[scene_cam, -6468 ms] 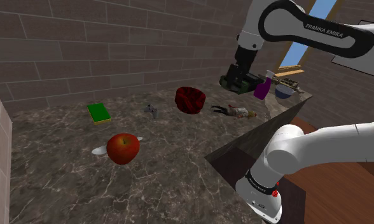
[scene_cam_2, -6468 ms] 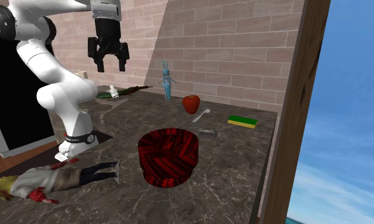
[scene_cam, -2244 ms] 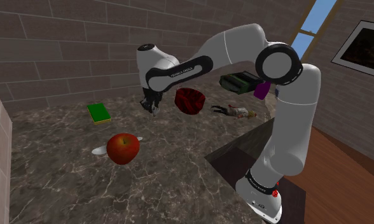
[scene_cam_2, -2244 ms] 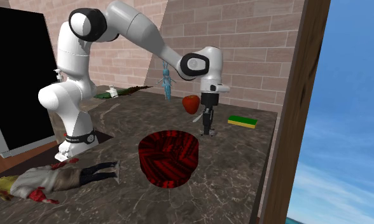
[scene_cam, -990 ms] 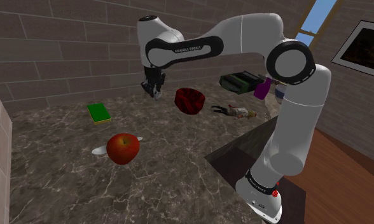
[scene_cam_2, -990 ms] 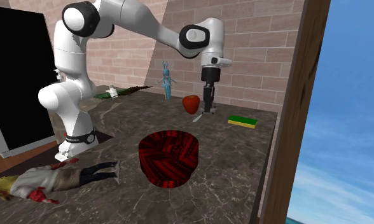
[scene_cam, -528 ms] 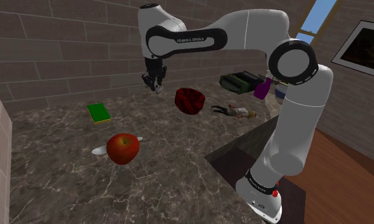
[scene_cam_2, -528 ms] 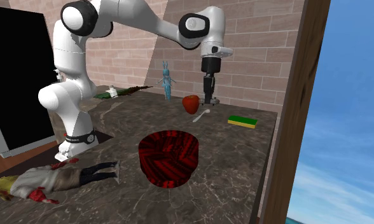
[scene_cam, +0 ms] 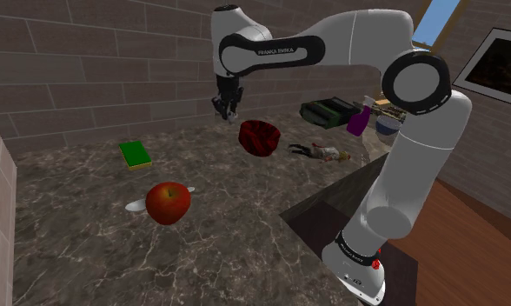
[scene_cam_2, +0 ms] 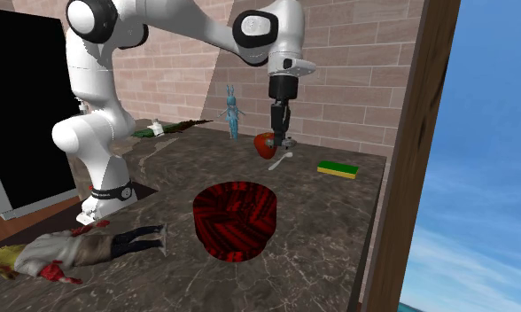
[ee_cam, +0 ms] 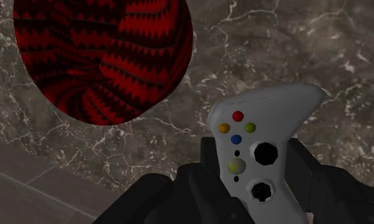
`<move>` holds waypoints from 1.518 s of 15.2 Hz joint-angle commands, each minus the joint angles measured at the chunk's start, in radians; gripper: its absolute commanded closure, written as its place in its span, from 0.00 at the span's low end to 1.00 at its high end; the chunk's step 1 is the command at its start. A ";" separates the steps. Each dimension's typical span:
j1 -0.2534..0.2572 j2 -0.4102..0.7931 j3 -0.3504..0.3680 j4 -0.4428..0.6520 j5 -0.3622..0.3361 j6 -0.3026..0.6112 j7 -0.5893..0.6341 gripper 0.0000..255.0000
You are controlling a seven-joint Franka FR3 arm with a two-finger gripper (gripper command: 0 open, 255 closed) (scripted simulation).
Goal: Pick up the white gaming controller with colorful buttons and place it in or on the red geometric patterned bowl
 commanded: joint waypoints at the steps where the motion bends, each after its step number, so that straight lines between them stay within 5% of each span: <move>1: -0.027 -0.044 -0.018 -0.060 0.005 0.027 -0.041 1.00; 13: -0.169 -0.185 -0.154 -0.254 0.008 0.147 -0.297 1.00; 23: -0.172 -0.149 -0.157 -0.347 -0.009 0.273 -0.266 1.00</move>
